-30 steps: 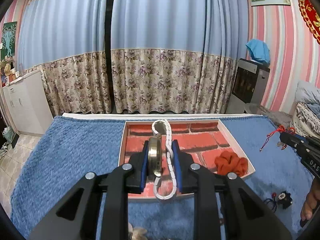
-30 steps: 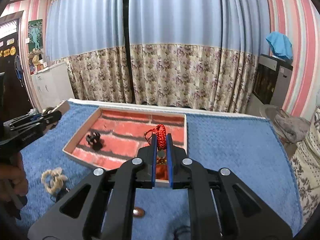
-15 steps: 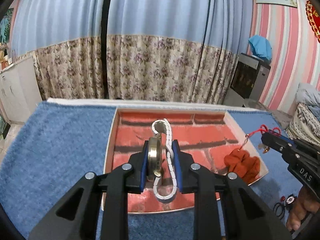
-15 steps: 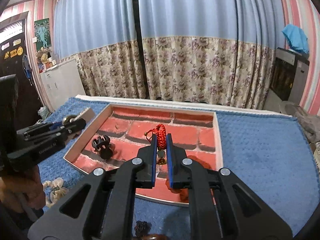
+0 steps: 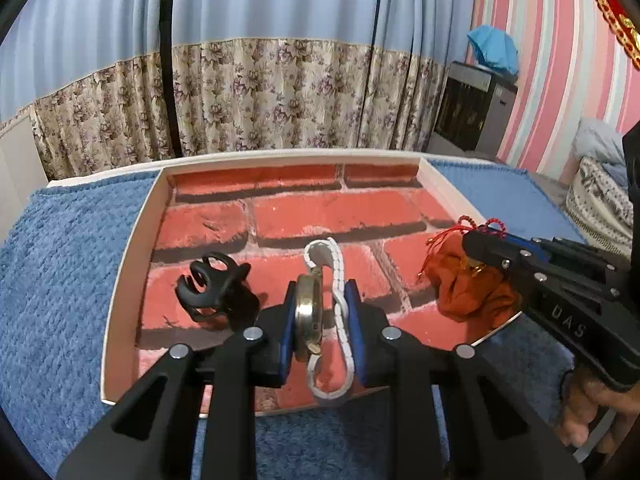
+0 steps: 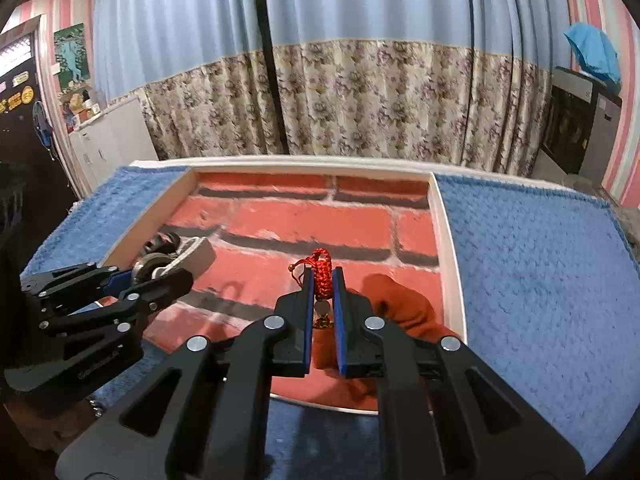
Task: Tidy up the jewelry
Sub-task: 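Carry the watch and red charm into the tray and lower them down, then open both tools to release the items and withdraw from the tray, then move both open tools toward the bead bracelet and black hair ties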
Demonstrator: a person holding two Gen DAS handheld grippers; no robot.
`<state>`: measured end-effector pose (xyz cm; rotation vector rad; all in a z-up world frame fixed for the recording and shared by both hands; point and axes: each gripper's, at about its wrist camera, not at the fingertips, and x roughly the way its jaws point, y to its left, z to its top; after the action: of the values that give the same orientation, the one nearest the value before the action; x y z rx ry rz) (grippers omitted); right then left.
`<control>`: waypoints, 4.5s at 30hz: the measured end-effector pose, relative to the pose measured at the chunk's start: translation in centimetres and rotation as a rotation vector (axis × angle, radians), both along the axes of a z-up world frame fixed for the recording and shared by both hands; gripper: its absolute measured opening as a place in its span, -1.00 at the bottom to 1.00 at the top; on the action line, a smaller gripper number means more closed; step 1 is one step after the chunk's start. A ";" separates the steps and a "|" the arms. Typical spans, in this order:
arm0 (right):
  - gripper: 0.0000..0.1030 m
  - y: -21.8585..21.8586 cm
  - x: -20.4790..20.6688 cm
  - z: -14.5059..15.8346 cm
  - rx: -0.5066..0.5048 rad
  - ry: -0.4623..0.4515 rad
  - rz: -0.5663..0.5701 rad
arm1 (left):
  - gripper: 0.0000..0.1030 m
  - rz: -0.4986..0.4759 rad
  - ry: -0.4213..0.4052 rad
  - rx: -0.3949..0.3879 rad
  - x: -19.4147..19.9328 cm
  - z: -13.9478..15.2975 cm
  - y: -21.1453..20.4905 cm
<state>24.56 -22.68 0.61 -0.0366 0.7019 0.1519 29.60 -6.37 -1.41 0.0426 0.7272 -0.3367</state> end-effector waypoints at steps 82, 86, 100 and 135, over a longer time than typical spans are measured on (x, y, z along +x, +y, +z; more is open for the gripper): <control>-0.04 -12.4 -24.4 3.6 -0.039 -0.089 -0.226 | 0.35 0.272 -0.099 0.056 -21.2 2.3 15.6; -0.04 -11.5 -26.1 1.4 -0.013 -0.051 -0.237 | 0.35 0.266 -0.101 0.023 -23.3 1.5 14.3; -0.04 -9.0 -25.5 -1.0 0.028 0.013 -0.172 | 0.35 0.155 -0.014 0.035 -21.5 -0.3 8.0; 0.07 -6.9 -16.6 -4.5 -0.084 0.190 -0.209 | 0.05 0.051 0.139 0.084 -14.2 -4.0 3.2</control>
<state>7.97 -29.55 -3.85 -0.0289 0.8965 -0.0760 15.44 -3.19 -5.42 0.0805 0.8785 -0.2624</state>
